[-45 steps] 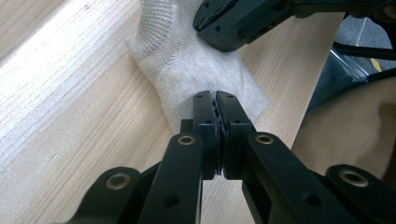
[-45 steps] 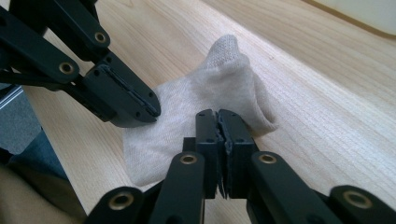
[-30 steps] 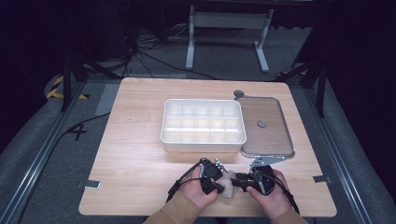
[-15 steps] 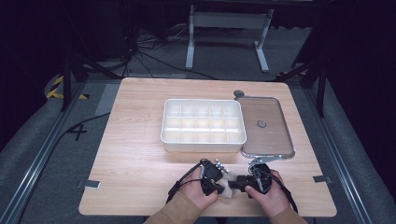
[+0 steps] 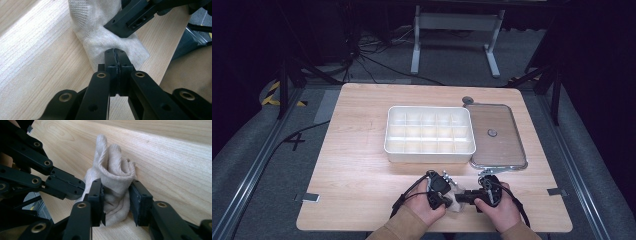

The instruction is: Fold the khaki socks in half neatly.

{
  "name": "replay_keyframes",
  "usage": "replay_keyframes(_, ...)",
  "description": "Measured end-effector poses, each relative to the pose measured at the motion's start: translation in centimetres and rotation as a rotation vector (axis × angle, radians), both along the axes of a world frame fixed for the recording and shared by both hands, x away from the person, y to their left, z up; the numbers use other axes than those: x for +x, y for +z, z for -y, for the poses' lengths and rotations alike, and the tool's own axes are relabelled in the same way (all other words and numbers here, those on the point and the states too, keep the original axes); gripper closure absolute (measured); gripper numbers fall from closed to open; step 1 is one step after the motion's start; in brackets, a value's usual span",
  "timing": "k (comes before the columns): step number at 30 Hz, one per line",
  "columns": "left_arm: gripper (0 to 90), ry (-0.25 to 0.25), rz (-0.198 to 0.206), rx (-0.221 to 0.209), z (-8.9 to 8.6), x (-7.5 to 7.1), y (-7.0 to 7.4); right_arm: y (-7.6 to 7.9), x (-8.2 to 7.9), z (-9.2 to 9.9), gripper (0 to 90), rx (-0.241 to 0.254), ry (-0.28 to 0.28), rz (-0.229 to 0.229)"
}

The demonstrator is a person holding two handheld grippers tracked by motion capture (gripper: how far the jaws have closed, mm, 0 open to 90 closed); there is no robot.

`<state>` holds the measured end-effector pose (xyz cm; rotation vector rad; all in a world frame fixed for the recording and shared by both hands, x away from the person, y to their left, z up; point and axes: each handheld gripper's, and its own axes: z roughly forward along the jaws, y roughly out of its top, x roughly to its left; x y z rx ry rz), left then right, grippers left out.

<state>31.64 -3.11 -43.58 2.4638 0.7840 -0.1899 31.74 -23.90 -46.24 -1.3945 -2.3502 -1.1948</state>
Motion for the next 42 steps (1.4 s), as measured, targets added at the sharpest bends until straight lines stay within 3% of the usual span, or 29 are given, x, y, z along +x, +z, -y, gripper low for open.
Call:
replay_keyframes(8,89.0,-0.002,0.002,-0.002,0.0,0.0,0.0,0.4,-0.3,-0.3,76.0,-0.034,0.034,0.052)
replay_keyframes(14,88.7,-0.007,0.001,0.000,-0.1,0.1,0.1,0.6,-0.5,-0.6,77.2,-0.060,0.047,0.086)
replay_keyframes(21,82.8,-0.007,-0.010,-0.041,-0.6,0.3,0.1,0.8,-0.6,-0.7,77.8,-0.076,0.058,0.106)
replay_keyframes(24,81.2,-0.017,-0.021,-0.031,-0.9,0.4,0.4,1.1,-0.7,-0.8,78.0,-0.082,0.064,0.118)
replay_keyframes(25,80.7,-0.006,-0.015,-0.052,-0.9,0.3,0.4,1.1,-0.7,-0.8,78.0,-0.086,0.066,0.122)
replay_keyframes(26,80.4,-0.012,-0.016,-0.038,-1.1,0.4,0.7,1.2,-0.7,-0.8,78.0,-0.081,0.068,0.125)
replay_keyframes(29,79.6,0.003,-0.002,-0.077,-1.7,0.7,1.0,1.4,-0.8,-0.7,78.1,-0.086,0.071,0.135)
replay_keyframes(35,79.2,0.049,0.011,-0.107,-3.3,1.4,1.9,2.0,-0.8,-0.4,78.1,-0.080,0.065,0.146)
replay_keyframes(42,79.2,0.068,0.019,-0.107,-4.0,1.7,2.2,2.7,-0.8,0.2,78.2,-0.071,0.050,0.163)
